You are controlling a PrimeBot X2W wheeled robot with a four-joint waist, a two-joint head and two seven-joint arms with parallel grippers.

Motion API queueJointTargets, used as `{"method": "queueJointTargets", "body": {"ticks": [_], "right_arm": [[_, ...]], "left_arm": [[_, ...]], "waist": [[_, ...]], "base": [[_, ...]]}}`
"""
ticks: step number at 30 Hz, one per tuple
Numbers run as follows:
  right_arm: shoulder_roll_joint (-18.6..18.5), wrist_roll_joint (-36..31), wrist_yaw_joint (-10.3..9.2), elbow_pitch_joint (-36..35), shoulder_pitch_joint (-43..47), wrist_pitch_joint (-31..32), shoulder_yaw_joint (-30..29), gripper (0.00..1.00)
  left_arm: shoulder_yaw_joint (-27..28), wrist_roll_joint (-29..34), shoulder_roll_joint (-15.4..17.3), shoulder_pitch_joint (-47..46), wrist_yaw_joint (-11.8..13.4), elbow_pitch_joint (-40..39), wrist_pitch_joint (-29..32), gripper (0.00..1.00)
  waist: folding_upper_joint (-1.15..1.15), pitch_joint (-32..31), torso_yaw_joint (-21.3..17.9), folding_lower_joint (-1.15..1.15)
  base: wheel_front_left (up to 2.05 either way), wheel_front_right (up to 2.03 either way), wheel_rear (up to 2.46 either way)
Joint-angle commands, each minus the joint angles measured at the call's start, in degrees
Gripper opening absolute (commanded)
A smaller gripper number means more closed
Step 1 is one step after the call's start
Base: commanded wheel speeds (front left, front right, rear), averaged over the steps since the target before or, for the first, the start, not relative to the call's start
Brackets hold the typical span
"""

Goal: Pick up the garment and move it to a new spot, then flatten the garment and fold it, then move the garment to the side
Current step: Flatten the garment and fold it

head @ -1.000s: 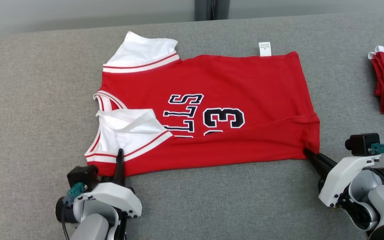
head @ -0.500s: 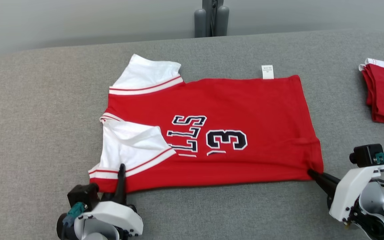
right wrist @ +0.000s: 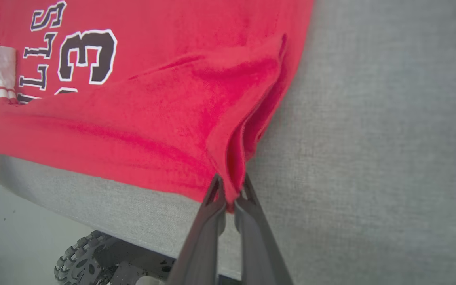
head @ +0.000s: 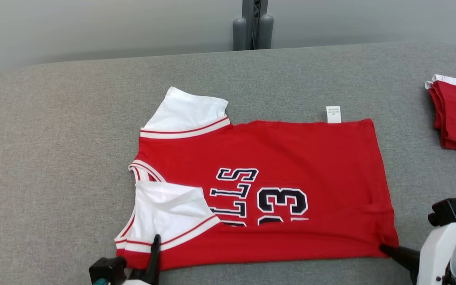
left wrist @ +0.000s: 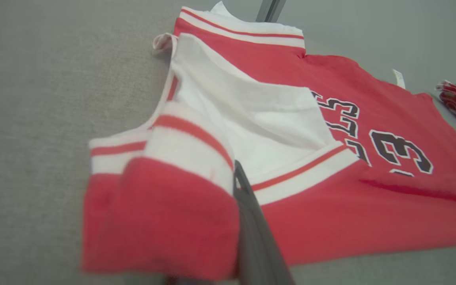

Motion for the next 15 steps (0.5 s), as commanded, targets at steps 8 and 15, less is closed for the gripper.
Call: {"method": "queueJointTargets", "body": {"ticks": [8, 15], "right_arm": [[-0.47, -1.04, -0.03, -6.22, 8.61, 9.05, -7.35, 0.0], [2.7, -5.38, -0.01, -10.71, 11.98, 11.92, -13.37, 0.0]], "left_arm": [[0.66, -1.68, 1.37, 7.36, 2.25, -7.67, 1.41, 0.0], [-0.24, -2.61, 1.2, 11.86, 3.51, -12.91, 3.31, 0.0]], "waist": [[0.0, 0.02, -0.32, 0.0], [0.0, 0.44, 0.09, 0.0]], "base": [[0.0, 0.0, 0.0], [0.0, 0.0, 0.0]]}}
